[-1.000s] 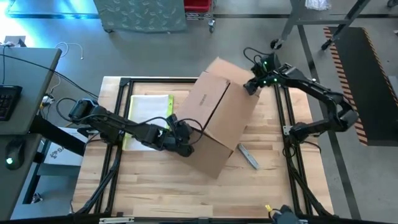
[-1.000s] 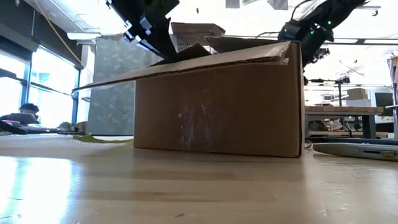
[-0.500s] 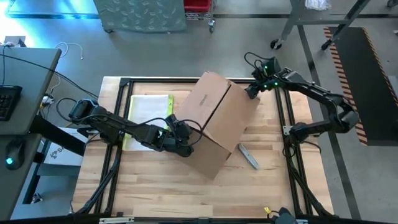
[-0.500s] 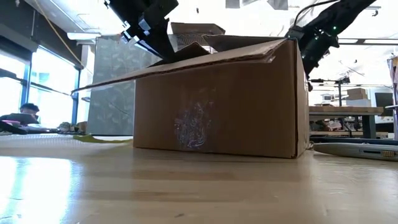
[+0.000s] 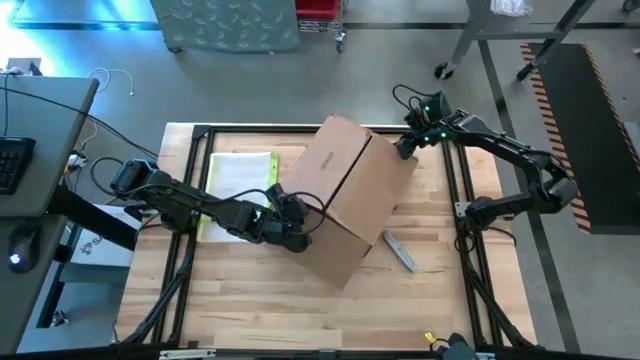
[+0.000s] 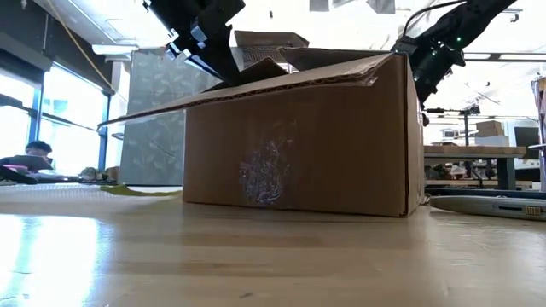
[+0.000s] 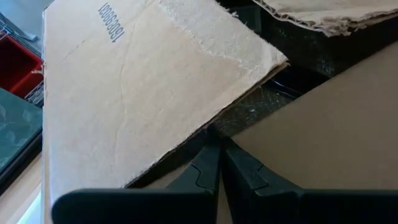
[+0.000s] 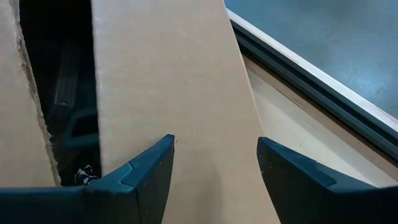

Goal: Unpack boxes
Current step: Open the cardboard box

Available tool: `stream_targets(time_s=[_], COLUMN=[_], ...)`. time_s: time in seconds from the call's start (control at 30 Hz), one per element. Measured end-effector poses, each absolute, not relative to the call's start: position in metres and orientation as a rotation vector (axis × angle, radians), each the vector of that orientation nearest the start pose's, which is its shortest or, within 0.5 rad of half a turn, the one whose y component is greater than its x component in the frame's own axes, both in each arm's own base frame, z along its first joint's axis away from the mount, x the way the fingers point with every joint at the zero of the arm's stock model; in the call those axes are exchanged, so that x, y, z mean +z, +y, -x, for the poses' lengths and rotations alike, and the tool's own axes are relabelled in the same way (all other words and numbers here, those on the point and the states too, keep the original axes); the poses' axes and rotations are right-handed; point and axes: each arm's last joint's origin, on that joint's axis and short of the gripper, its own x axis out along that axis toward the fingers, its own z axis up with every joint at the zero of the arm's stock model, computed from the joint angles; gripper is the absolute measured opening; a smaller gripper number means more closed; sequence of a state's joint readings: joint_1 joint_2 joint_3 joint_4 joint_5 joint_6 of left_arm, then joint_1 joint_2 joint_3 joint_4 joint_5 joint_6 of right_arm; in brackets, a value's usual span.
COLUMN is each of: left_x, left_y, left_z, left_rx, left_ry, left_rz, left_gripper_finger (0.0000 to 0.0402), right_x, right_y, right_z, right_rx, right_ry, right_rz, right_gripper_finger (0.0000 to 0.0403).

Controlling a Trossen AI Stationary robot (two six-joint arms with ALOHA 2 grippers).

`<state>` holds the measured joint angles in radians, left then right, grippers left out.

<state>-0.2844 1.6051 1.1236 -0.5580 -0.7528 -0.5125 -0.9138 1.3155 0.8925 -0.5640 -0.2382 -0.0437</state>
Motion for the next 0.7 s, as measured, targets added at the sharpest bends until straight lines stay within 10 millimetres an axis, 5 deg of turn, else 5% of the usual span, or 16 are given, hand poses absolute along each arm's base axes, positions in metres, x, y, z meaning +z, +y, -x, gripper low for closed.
stream_targets(time_s=[0.7], left_x=[0.2382], left_y=[-0.0778], left_z=[-0.3111], left_rx=[0.670], left_ry=[0.665], left_rz=[-0.099], left_gripper_finger=[0.0001], right_x=[0.2344], right_y=[-0.1975], right_z=[-0.1607], right_rx=[-0.597], right_ry=[0.851], right_rz=[-0.469], right_gripper_finger=[0.0216])
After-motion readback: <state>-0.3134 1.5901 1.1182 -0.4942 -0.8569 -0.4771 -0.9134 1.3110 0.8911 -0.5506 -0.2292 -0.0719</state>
